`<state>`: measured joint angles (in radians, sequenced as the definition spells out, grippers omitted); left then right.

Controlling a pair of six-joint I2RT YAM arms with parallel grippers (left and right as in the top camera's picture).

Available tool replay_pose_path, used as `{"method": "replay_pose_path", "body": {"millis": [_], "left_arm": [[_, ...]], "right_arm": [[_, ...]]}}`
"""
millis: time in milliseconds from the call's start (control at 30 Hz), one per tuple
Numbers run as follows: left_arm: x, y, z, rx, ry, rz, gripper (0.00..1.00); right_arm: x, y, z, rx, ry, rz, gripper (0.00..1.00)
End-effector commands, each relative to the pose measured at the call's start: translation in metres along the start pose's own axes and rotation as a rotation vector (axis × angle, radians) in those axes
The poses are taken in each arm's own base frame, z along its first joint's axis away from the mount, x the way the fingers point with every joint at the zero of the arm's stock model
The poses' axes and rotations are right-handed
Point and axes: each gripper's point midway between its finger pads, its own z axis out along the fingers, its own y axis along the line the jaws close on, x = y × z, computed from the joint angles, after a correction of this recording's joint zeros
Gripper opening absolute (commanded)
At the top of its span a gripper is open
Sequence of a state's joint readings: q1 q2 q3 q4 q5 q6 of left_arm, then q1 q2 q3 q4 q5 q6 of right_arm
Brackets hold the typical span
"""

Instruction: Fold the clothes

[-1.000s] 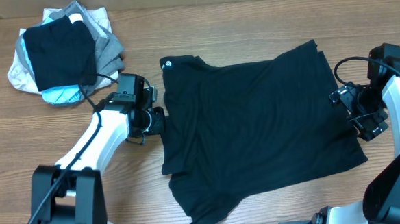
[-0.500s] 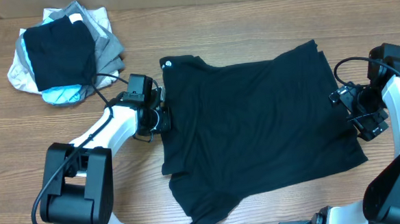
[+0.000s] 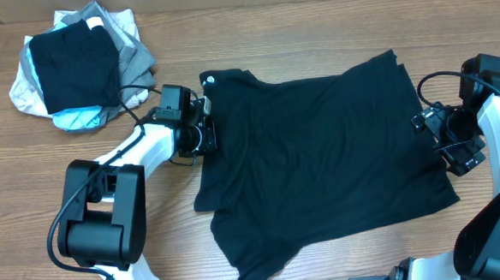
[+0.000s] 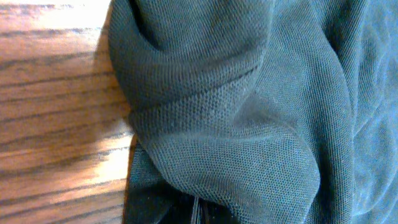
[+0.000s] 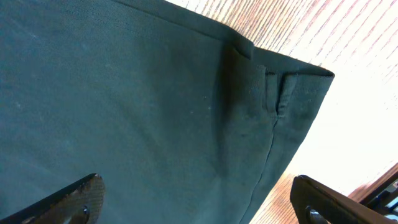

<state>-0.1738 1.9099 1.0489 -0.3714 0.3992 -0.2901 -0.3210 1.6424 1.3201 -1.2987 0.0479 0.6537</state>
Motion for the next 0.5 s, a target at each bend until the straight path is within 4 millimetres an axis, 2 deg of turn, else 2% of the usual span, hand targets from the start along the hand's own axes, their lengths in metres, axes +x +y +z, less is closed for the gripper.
{"method": "replay_pose_path", "body": {"millis": [0, 133, 233, 367, 467], "left_arm": [[0.019, 0.086, 0.017, -0.282, 0.041, -0.116, 0.04], [0.003, 0.125, -0.004, -0.369, -0.009, -0.198, 0.04], [-0.004, 0.147, -0.016, -0.402, -0.038, -0.239, 0.04], [-0.014, 0.166, -0.031, -0.413, -0.062, -0.271, 0.04], [-0.02, 0.169, -0.039, -0.406, -0.062, -0.291, 0.04]], "right_arm": [[-0.004, 0.003, -0.011, -0.033, -0.029, 0.004, 1.0], [-0.004, 0.003, -0.011, -0.033, -0.029, 0.005, 1.0], [-0.004, 0.003, -0.011, -0.033, -0.029, 0.005, 1.0], [-0.004, 0.003, -0.011, -0.033, -0.029, 0.005, 1.0], [-0.005, 0.004, -0.011, -0.036, -0.032, 0.005, 1.0]]}}
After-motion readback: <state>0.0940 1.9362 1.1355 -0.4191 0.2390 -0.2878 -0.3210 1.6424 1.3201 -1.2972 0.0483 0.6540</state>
